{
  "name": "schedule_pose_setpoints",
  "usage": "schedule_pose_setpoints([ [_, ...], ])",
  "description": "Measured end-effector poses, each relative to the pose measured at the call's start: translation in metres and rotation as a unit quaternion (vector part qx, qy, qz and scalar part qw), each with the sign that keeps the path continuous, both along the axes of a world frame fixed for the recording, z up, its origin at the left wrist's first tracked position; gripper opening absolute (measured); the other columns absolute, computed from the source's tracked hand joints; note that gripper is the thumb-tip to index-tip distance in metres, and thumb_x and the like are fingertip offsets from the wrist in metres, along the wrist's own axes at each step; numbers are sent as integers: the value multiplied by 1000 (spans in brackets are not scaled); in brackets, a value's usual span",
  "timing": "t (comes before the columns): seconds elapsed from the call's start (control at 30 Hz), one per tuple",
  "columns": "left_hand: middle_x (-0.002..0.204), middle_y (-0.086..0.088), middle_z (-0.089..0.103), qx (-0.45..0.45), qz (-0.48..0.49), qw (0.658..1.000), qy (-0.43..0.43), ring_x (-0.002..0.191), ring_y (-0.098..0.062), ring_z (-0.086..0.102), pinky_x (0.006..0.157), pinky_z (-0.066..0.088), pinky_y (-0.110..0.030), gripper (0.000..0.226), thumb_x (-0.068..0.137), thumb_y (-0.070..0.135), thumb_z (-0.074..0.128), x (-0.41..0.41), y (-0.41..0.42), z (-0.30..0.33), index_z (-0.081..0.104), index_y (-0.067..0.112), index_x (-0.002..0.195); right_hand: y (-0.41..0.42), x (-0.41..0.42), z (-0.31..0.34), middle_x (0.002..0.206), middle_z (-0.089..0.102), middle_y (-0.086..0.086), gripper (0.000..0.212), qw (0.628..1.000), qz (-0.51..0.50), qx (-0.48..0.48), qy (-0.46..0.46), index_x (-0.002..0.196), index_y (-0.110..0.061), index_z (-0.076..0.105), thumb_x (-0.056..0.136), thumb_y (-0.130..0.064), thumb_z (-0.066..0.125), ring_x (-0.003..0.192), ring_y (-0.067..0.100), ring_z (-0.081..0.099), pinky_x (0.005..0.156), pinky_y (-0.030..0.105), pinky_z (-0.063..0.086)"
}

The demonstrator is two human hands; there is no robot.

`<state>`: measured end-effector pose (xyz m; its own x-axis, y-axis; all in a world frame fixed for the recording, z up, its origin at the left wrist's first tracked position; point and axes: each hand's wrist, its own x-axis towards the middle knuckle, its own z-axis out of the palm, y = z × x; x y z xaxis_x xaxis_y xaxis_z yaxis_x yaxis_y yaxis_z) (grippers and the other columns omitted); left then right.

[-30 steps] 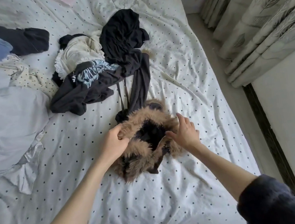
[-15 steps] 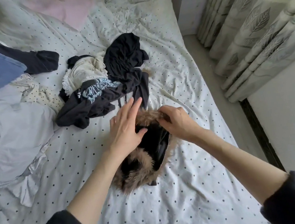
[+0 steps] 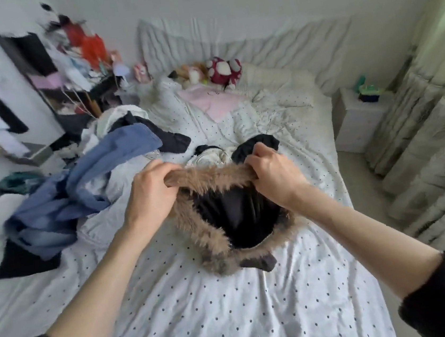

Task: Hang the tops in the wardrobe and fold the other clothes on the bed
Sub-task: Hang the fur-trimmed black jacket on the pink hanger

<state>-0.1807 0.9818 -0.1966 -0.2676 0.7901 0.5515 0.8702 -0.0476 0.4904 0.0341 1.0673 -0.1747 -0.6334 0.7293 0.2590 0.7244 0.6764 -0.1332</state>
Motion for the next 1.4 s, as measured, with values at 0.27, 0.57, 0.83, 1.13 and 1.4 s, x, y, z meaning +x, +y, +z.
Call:
schedule_pose_setpoints([
  [0.27, 89, -17, 67, 15, 266, 964, -26, 83, -32, 64, 72, 39, -24, 25, 74, -9, 69, -39, -186, 32, 72, 2, 96, -82, -93, 75, 111, 50, 12, 31, 973, 224, 42, 47, 109, -2, 61, 83, 1, 45, 95, 36, 56, 73, 41, 47],
  [0.57, 92, -14, 67, 18, 491, 871, -10, 83, -31, 64, 76, 41, -27, 28, 72, -11, 69, -41, -430, 71, 73, 3, 97, -247, -198, 103, 112, 49, 13, 32, 900, 431, 47, 55, 111, -5, 61, 83, 1, 48, 97, 35, 56, 73, 35, 44],
  [0.83, 89, -7, 60, 13, 640, 769, -6, 77, -23, 57, 70, 36, -20, 23, 73, -8, 69, -6, -615, 48, 68, 4, 92, -424, -259, 89, 111, 50, 10, 31, 824, 561, 62, 55, 112, -8, 49, 82, -2, 54, 96, 34, 56, 67, 35, 37],
  [1.13, 82, -1, 56, 7, 799, 601, -35, 76, -30, 57, 65, 36, -29, 24, 77, -5, 63, 51, -777, 38, 58, 12, 92, -620, -288, 69, 113, 41, 8, 25, 698, 715, 7, 44, 109, -7, 49, 87, 2, 54, 81, 31, 59, 74, 42, 50],
  [1.4, 69, 12, 58, 127, 875, 450, -127, 63, -10, 52, 55, 37, -20, 24, 85, 4, 61, 121, -844, 51, 58, 27, 81, -759, -301, 59, 98, 54, 7, 18, 570, 802, -178, 24, 100, -3, 60, 84, -2, 53, 88, 27, 54, 69, 27, 36],
])
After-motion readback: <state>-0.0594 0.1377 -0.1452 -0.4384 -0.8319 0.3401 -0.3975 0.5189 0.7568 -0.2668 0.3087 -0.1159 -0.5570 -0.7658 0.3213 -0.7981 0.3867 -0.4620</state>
